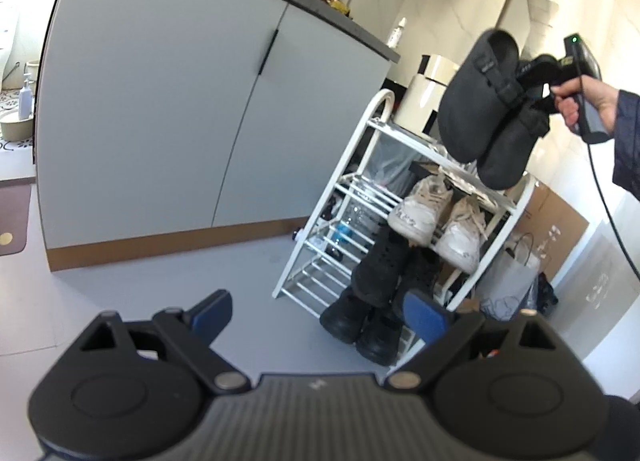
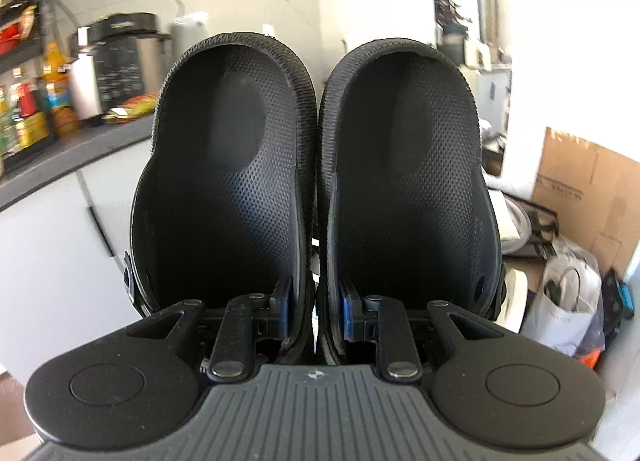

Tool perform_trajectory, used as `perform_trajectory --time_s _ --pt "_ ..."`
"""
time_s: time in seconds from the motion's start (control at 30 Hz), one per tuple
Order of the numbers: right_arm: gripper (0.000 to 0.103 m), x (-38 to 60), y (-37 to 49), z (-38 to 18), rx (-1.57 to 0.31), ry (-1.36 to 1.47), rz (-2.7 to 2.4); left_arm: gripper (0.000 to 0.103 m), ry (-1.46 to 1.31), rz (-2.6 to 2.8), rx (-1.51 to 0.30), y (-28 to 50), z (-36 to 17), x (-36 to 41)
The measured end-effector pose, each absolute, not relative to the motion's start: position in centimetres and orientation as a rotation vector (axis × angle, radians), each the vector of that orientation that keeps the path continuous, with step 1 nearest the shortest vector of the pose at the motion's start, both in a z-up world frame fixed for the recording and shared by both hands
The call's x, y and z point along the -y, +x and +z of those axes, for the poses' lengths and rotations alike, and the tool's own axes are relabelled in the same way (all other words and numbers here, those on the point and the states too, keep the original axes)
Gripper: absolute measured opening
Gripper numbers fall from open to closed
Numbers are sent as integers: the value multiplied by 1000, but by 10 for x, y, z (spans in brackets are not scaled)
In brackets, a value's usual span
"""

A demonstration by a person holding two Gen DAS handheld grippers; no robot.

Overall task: Organize scattered shoes
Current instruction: 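Lift the black clogs with the right tool up to the rack top, then lower the black clogs onto the top shelf and open the right tool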

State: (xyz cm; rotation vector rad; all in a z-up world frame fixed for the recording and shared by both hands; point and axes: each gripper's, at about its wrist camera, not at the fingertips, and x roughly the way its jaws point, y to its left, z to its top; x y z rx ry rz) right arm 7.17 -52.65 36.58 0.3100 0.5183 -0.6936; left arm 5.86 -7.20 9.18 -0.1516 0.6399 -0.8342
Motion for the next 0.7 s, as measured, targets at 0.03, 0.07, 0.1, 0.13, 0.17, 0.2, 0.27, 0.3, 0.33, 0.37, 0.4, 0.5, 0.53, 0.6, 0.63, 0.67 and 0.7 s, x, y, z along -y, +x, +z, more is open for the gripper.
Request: perform_trajectory --time_s 0.03,0.07,0.1,0.13,0.17,0.2,0.27,0.3,0.33,0.37,0.4,0.5,0.53,0.6,0.63,0.67,0.7 --pt "26 537 76 363 -530 321 -708 94 -156 -833 -646 61 90 73" --pt "26 546 80 355 -538 326 -717 94 -158 -832 -649 62 89 75" --pt "26 556 84 349 -547 339 -727 94 -160 -831 -654 64 88 77" --pt "26 565 86 347 -554 355 -736 94 -161 -831 -660 66 85 78" --pt "26 570 86 345 -559 367 -743 94 -162 -831 -667 68 83 80" --pt "26 579 88 341 -569 388 -757 94 -160 -827 -677 70 80 82" --pt "26 596 91 337 -588 424 -782 94 -151 -818 -698 72 75 83" --pt "26 602 94 336 -588 436 -790 94 -145 -816 -706 72 73 83" --pt "26 609 97 336 -589 442 -800 94 -138 -815 -712 73 71 85" --pt "26 615 101 335 -591 441 -806 94 -130 -814 -719 73 69 86" --pt "26 620 104 332 -592 444 -809 94 -125 -815 -723 74 68 86" --pt "26 634 110 324 -590 471 -803 94 -105 -814 -739 74 65 89" --pt "26 637 111 321 -590 478 -804 94 -92 -806 -750 75 63 90" --pt "26 645 118 318 -594 483 -817 94 -84 -793 -772 76 60 89" --pt "26 649 122 316 -600 479 -827 94 -84 -787 -787 77 58 89" --pt "26 652 124 314 -603 479 -835 94 -85 -783 -794 77 57 87" --pt "26 655 126 311 -607 478 -843 94 -85 -777 -806 77 55 86"
